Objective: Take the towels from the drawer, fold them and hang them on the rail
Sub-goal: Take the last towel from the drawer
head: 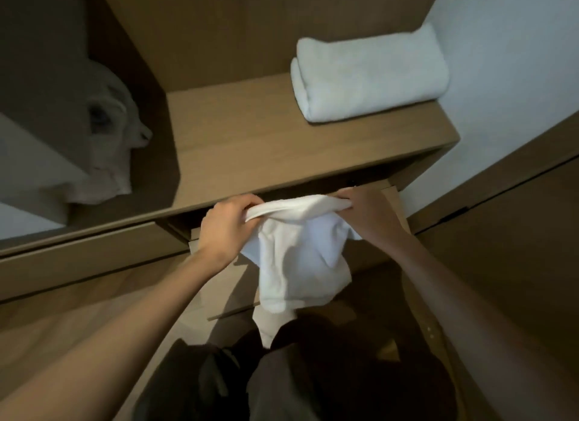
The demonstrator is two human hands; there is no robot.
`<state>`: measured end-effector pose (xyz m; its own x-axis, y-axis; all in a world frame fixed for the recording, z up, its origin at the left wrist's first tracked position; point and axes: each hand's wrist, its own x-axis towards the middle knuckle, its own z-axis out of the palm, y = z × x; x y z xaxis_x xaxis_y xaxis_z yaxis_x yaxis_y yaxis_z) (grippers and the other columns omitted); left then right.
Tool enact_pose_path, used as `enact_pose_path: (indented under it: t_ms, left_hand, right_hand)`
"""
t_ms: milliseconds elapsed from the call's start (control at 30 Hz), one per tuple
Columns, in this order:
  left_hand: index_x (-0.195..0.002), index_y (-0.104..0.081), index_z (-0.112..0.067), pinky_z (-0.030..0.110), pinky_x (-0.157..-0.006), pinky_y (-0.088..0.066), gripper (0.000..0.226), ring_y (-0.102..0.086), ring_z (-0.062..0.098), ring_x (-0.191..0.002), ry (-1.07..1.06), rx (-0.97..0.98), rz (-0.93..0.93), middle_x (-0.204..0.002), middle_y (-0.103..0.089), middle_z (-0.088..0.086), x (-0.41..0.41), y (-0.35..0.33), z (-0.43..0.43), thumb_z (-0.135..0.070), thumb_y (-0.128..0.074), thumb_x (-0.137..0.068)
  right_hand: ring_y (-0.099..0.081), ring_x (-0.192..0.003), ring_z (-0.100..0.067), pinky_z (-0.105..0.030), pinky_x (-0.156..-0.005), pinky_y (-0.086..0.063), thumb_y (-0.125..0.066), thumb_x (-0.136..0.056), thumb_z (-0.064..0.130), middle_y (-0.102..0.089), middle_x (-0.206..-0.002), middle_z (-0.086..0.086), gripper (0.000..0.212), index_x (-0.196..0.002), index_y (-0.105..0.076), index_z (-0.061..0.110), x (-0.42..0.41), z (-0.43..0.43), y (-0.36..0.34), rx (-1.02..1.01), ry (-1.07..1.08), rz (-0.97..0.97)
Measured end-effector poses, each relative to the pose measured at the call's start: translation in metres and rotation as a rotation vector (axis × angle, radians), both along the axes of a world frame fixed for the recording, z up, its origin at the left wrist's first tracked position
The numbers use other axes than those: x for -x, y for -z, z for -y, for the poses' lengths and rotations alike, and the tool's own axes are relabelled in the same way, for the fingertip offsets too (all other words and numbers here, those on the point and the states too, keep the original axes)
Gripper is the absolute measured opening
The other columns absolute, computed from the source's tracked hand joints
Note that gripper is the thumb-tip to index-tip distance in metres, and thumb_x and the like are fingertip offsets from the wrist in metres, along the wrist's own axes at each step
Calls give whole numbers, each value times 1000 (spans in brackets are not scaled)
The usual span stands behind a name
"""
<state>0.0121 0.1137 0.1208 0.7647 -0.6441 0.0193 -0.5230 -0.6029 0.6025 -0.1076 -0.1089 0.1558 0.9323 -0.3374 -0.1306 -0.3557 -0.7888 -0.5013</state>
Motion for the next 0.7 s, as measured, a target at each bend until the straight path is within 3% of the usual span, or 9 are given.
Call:
enact_pose_path:
  t_ms: [67,167,267,367,433,500,567,700]
  left_hand:
    - [-104,-66,-28,36,-66,-51,15,-64,17,-84,24,18,52,-97,-70,-8,-1,-58,-11,-33,-62,-91]
    - [-106,-66,-27,36,-67,-51,19,-64,16,-84,74,42,56,-96,-70,-8,-1,-150,-20,-39,-57,-95]
    - [-105,-66,-23,42,-70,-51,31,-62,15,-80,90,52,-27,-90,-68,-6,0,-240,-28,-47,-48,-97]
    - [-104,-64,-21,43,-74,-50,30,-60,12,-81,106,80,-61,-89,-65,-6,4,-326,-37,-44,-45,-98]
    - [-103,-65,-22,35,-79,-49,23,-56,9,-87,103,134,4,-94,-60,-7,8,-378,-45,-39,-50,-97]
    - [-95,-69,-21,29,-72,-46,20,-47,12,-86,67,139,195,-91,-48,-5,10,-422,-54,-36,-56,-94]
    - [-95,-75,-22,28,-65,-44,18,-46,13,-78,-9,152,298,-82,-44,-4,7,-459,-61,-30,-59,-94]
    - [-102,-75,-24,12,-67,-37,18,-55,1,-74,-81,304,236,-78,-57,-18,9,-524,-73,-27,-61,-92]
  right_hand:
    - [-65,-74,-31,-35,-68,-48,-44,-91,30,-72,-82,-12,37,-92,-75,9,-2,-1,-60,87,-33,59]
    - [-62,-62,-29,-33,-56,-44,-39,-91,24,-68,-70,-8,38,-79,-73,10,-5,-5,-154,97,-81,72]
    - [-62,-72,-27,-38,-65,-43,-48,-81,29,-71,-77,-12,34,-81,-74,7,-11,-14,-260,2,-14,110]
    - [-62,-73,-28,-41,-66,-45,-59,-88,22,-68,-72,-11,22,-73,-70,10,-11,-25,-345,-33,0,151]
    - [-57,-69,-24,-40,-63,-43,-59,-89,21,-61,-63,-2,30,-59,-60,22,-11,-36,-397,-53,-4,179]
    - [-53,-65,-20,-38,-60,-39,-57,-89,19,-55,-58,6,37,-55,-51,30,-13,-47,-444,-66,-27,232]
    - [-55,-68,-20,-39,-62,-42,-53,-90,16,-58,-63,5,30,-61,-57,25,-16,-60,-485,-66,-70,264]
    - [-54,-74,-35,-47,-68,-45,-45,-88,10,-58,-69,-11,20,-70,-53,6,-27,-86,-540,-29,-152,316]
